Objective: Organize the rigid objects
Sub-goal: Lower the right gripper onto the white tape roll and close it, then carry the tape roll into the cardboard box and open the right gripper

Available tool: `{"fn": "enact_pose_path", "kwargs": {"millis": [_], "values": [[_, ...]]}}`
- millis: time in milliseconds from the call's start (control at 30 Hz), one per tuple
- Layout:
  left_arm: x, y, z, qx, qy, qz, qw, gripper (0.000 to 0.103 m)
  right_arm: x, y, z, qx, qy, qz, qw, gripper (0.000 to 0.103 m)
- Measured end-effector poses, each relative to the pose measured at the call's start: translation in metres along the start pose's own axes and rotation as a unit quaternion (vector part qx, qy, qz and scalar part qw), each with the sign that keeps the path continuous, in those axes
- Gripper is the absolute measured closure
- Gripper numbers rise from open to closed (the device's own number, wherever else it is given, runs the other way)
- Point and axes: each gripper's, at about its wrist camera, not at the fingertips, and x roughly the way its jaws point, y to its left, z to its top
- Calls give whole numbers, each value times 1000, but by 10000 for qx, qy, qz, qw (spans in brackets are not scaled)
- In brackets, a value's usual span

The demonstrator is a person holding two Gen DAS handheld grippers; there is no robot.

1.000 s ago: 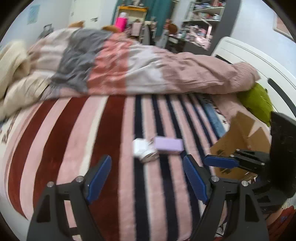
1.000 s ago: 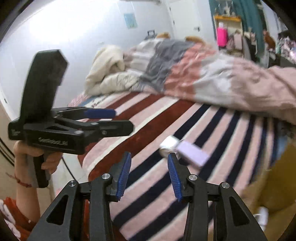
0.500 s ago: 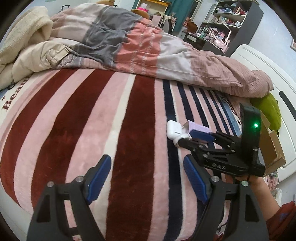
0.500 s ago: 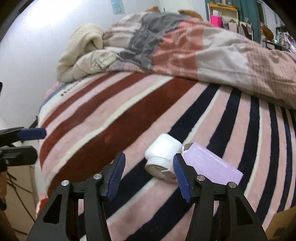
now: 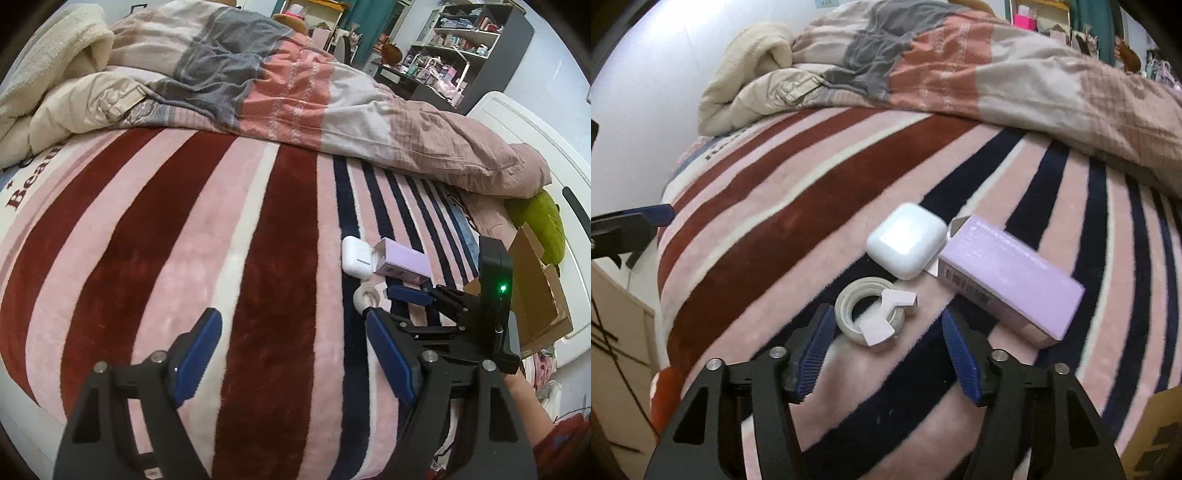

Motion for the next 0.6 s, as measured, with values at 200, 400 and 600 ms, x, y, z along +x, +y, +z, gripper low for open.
{"fn": "enact_pose_path", "kwargs": {"millis": [200, 400, 600], "values": [[2, -1, -1, 10, 57, 26, 10000, 25, 7, 10, -3, -327, -104, -68, 9994, 43], [-1, -14, 4, 79, 50, -110, 9999, 25, 3, 24, -8, -766, -148, -368, 9963, 61], [3, -51, 12, 359, 146, -436, 9983, 25, -51, 39, -6, -929, -571, -130, 9940, 61]]}}
